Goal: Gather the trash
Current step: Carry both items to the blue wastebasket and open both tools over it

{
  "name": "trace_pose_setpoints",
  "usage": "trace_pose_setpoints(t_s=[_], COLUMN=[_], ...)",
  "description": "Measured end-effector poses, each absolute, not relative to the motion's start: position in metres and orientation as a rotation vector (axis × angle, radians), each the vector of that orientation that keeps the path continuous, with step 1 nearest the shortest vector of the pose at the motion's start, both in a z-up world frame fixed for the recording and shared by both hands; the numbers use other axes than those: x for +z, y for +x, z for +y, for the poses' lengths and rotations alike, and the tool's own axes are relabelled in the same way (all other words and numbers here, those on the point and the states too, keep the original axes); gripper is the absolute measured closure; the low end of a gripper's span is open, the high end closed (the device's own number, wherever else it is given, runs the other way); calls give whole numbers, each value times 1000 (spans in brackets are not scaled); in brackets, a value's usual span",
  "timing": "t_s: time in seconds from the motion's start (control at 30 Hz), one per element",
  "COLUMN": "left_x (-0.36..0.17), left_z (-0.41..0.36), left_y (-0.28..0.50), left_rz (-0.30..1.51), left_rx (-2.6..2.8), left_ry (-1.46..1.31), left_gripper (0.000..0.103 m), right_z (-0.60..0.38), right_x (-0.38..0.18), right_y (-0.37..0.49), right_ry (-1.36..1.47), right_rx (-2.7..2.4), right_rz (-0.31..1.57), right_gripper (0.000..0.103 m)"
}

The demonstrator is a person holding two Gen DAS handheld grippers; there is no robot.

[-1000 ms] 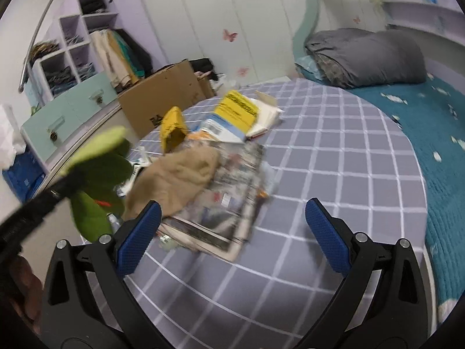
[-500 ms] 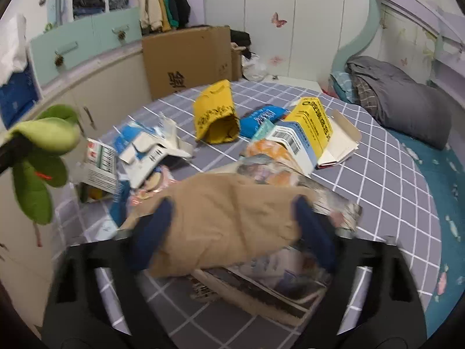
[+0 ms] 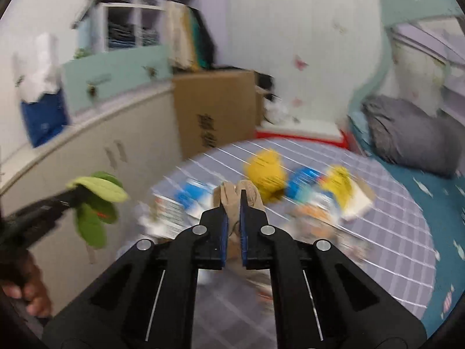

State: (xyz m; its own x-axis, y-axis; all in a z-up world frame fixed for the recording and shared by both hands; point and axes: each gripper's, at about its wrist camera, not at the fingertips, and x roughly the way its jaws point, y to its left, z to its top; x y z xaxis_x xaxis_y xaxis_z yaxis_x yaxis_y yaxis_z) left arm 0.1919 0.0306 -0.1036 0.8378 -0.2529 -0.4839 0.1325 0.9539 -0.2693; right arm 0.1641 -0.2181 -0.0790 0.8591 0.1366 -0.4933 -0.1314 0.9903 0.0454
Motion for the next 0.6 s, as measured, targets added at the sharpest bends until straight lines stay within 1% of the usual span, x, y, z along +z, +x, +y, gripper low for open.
trace_pose_setpoints(t_s=[0.13,0.27,0.4,0.6], left_x=[-106,-119,-148,-206], left_z=[81,136,188,251], left_y=[193,206,233,281], left_rz=[527,563,645,797], left_rx=[-124,-21,87,209], left_ry=[-268,-289,-296,-300], left_gripper=[92,92,92,92], right_z=[-155,-89,-17,69], right_x=[-66,-78,-117,-199], right_y=[174,203,247,322], right_ry=[-3,-12,-52,-31], right_rx=[291,419,474,559], right_rz=[488,538,647,842], right_gripper=[96,96,96,96])
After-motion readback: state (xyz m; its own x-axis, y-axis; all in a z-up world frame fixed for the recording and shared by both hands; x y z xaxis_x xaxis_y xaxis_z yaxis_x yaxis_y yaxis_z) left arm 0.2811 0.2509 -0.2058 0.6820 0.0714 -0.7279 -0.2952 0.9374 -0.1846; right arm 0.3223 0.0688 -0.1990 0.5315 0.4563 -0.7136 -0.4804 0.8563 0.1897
